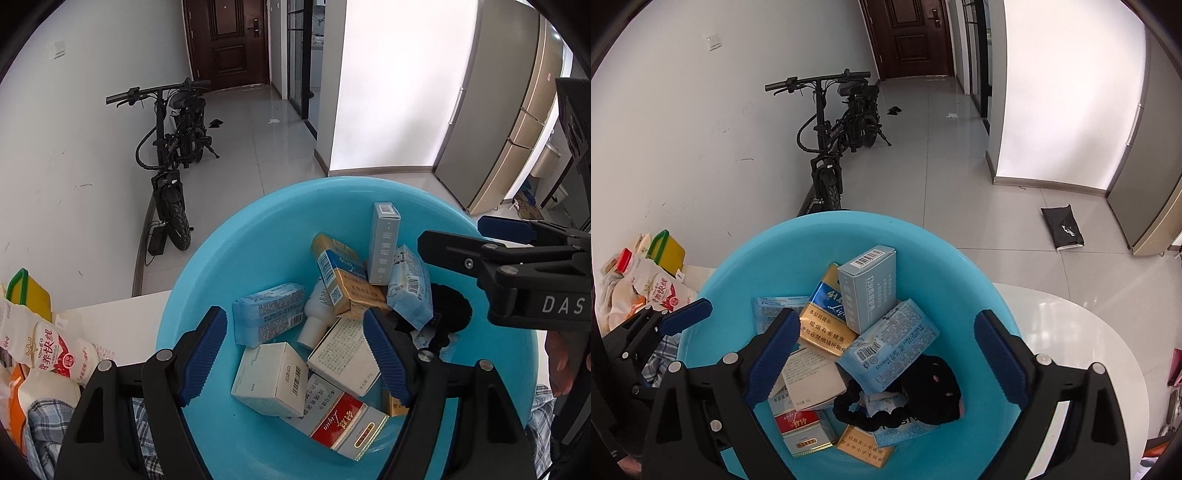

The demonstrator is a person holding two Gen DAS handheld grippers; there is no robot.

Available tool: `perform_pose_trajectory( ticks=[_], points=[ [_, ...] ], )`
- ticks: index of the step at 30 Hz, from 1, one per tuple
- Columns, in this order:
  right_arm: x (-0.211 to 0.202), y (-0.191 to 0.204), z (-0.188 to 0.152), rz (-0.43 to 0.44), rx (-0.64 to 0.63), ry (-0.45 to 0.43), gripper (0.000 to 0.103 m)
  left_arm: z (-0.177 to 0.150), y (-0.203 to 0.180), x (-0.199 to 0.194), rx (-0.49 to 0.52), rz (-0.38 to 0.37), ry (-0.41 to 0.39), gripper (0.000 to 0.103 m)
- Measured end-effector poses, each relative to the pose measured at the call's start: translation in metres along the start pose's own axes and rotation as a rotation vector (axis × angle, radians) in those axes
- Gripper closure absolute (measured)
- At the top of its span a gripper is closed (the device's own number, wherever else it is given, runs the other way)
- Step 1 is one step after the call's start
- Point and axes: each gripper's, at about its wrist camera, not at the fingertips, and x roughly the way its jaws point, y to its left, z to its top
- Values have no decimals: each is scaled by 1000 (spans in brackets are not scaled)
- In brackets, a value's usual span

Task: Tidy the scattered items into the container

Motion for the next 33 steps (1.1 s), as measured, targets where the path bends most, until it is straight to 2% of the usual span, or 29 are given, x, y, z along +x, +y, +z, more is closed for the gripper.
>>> perform_pose_trajectory(
  ticks=[10,24,33],
  points=[
    [-32,10,0,3,-18,-42,8,1,0,-33,-25,-3,-31,24],
    [-94,19,-10,9,-48,-112,8,-5,-2,-100,-11,20,-106,20],
    [-132,25,-23,7,-76,-158,7,-16,-11,-142,15,-7,-162,20]
  ],
)
